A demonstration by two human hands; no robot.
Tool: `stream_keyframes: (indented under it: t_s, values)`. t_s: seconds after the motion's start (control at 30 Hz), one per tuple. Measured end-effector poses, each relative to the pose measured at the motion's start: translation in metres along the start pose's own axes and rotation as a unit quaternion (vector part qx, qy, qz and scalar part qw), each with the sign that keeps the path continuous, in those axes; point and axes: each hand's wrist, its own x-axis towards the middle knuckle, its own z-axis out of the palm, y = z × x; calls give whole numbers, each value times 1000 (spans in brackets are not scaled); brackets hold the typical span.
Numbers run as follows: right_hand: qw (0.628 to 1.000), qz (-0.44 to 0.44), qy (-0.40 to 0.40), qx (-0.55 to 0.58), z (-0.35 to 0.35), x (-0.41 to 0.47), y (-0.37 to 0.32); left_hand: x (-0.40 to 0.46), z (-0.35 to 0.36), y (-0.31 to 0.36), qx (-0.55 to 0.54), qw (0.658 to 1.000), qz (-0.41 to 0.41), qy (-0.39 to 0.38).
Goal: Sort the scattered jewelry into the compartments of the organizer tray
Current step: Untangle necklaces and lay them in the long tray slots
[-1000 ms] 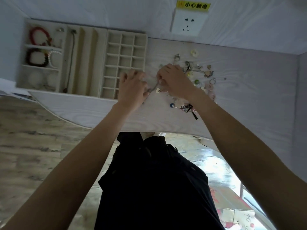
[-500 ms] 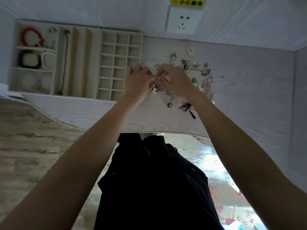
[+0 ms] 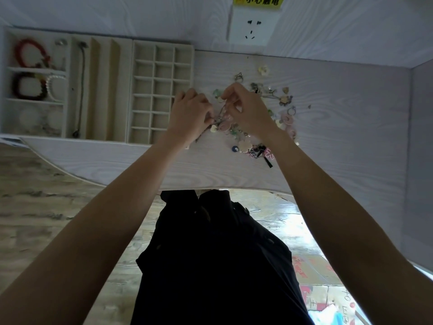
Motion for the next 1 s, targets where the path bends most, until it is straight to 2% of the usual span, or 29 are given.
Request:
stream_keyframes:
  t_s: [0.17,0.27,0.33,0.4,0.5,0.57,0.63,0.7,0.77,0.87,0.93,1.0]
  values:
    - [1000,11,23,6,1,0,-2,5,2,3,74,995,18,-70]
    - [999,23,24,6,3,0,-1,3,-4,0,59,997,8,-56]
    - [999,27,25,8,3,-2,-2,-1,-11,-3,-4,1000,-16,-15]
    - [999,37,24,25,2,-6,-5,-8,-20,-7,-132,989,-57,19]
    - [996,56,17,70,4,-10,-12,-18,-35,-8,-318,943,-98,30]
    - [992,69,0,107,4,-13,-20,-21,-44,-9,-365,925,-104,34]
    - [994,58,-48,82,6,-14,-23,-23,-52,-11,-371,923,-100,26]
    - [996,16,-90,0,9,-12,-25,-24,-59,-15,-365,927,-90,3]
    - [997,-12,-73,-31,14,-13,-26,-30,-65,-19,-360,929,-87,-9]
    - [998,-6,-34,54,13,-16,-30,-40,-64,-27,-356,927,-119,12]
    - [990,32,-52,126,11,-20,-35,-49,-61,-32,-334,930,-152,22]
    - [987,35,-64,146,10,-22,-40,-56,-57,-33,-327,928,-178,11]
